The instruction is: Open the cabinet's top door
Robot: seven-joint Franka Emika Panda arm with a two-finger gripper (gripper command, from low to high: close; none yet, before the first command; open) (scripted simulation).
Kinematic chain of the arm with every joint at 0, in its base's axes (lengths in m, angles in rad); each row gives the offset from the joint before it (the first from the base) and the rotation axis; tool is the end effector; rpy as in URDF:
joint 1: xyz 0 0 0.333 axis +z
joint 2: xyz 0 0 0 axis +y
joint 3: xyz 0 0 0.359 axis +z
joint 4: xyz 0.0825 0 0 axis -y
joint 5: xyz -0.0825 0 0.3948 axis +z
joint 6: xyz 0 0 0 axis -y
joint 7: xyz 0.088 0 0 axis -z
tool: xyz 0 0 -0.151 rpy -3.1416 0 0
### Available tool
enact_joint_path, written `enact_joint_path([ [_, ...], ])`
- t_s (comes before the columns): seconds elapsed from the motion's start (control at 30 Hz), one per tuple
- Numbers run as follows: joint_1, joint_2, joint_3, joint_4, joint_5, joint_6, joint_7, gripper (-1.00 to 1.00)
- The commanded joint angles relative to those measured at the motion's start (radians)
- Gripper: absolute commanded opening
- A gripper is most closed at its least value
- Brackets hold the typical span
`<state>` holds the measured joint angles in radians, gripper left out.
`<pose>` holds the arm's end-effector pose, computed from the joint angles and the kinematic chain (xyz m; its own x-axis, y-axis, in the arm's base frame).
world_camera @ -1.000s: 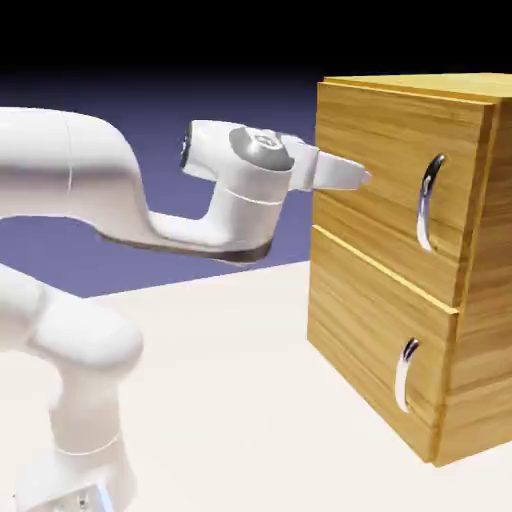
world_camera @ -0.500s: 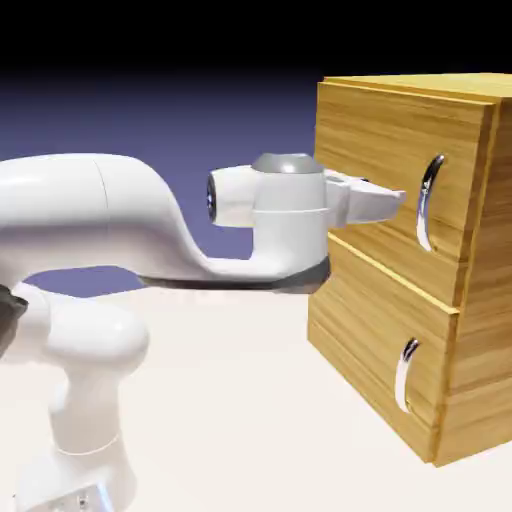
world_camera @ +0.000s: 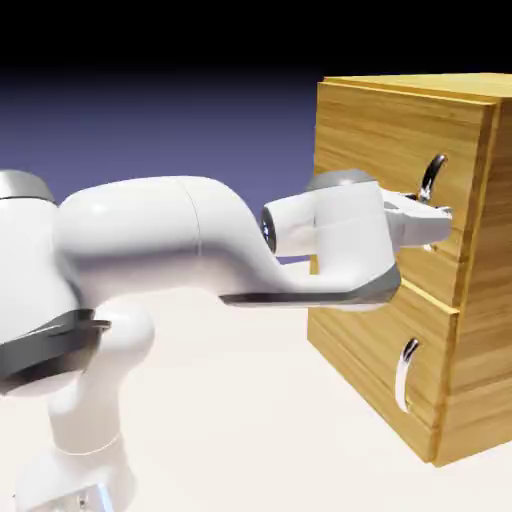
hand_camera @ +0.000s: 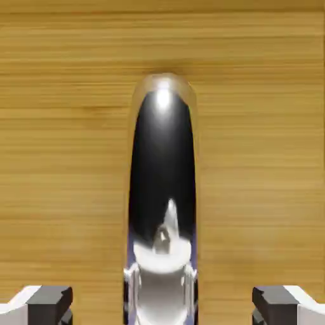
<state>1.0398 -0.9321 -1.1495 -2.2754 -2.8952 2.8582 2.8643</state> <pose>0.4800 -0.1462 0.5326 0.0089 -0.7064 0.7078 0.0093 -0.7077 -0.7064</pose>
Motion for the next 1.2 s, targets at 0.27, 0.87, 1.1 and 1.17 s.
enact_joint_path([
  [0.27, -0.326, 0.021, 0.254, -0.232, 0.145, -0.122, 0.027, -1.0],
  [0.87, -0.812, -0.284, 0.864, -0.67, 0.832, -0.366, -0.233, -1.0],
  [1.1, -0.827, -0.421, 1.073, -0.756, 1.136, -0.483, -0.352, -1.0],
  [1.17, -0.816, -0.453, 1.136, -0.772, 1.223, -0.527, -0.381, -1.0],
])
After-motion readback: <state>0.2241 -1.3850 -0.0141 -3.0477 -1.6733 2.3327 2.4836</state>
